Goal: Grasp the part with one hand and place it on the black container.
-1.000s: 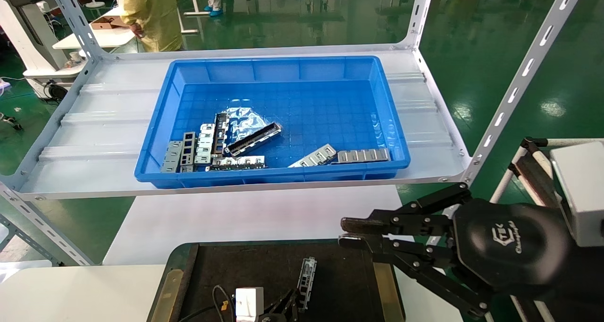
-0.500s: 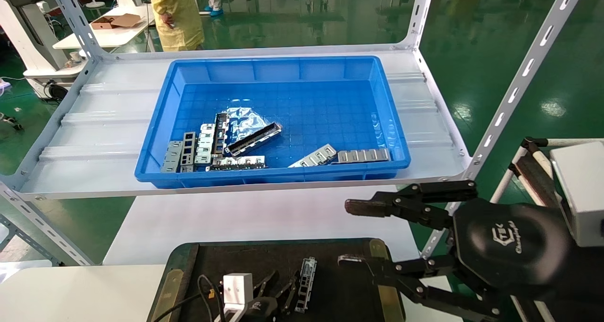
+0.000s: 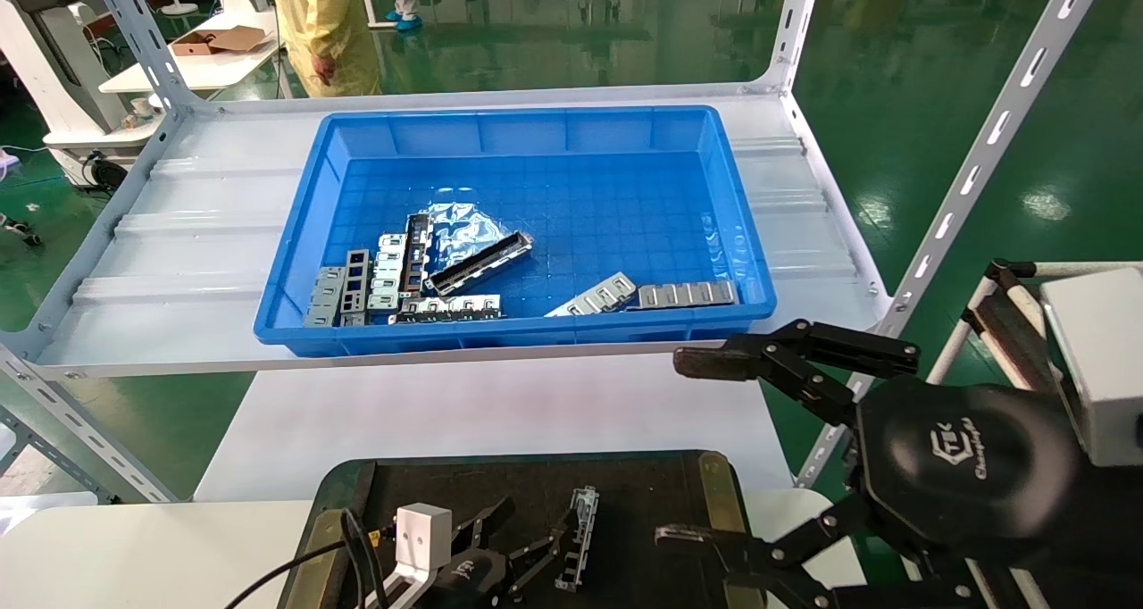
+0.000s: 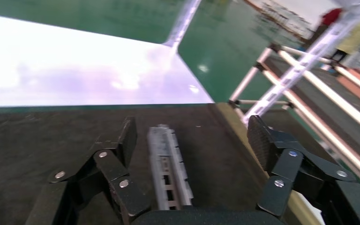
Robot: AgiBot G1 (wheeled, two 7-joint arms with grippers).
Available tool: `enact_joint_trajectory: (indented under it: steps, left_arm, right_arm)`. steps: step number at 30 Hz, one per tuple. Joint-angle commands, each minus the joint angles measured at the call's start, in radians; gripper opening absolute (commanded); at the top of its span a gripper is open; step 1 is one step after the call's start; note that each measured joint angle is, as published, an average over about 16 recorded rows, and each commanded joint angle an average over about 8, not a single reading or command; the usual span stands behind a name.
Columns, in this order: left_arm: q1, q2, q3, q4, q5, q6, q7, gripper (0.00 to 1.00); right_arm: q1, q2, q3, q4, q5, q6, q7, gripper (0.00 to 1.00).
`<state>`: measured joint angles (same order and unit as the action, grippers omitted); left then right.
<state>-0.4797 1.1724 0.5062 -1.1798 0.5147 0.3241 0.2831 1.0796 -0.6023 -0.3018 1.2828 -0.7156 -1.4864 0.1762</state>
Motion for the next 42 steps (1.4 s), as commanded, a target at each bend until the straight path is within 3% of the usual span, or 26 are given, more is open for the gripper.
enact_joint_trajectory:
  steps: [1, 10, 21, 42]
  left_arm:
    - [-0.011, -0.032, 0.022, 0.002, -0.004, 0.035, -0.024, 1.00]
    - [-0.087, -0.211, 0.109, -0.008, 0.014, 0.198, -0.138, 1.00]
    - [-0.140, -0.379, 0.147, -0.055, 0.033, 0.394, -0.210, 1.00]
    - [-0.193, -0.562, 0.154, -0.141, 0.034, 0.617, -0.274, 1.00]
  right_arm:
    - [0.000, 0.000, 0.000, 0.000, 0.000, 0.000, 0.000, 1.00]
    - [0.000, 0.000, -0.001, 0.000, 0.000, 0.000, 0.000, 1.00]
    - [0.000, 0.000, -0.001, 0.000, 0.001, 0.000, -0.001, 1.00]
    - [0.000, 0.001, -0.002, 0.000, 0.001, 0.001, -0.001, 1.00]
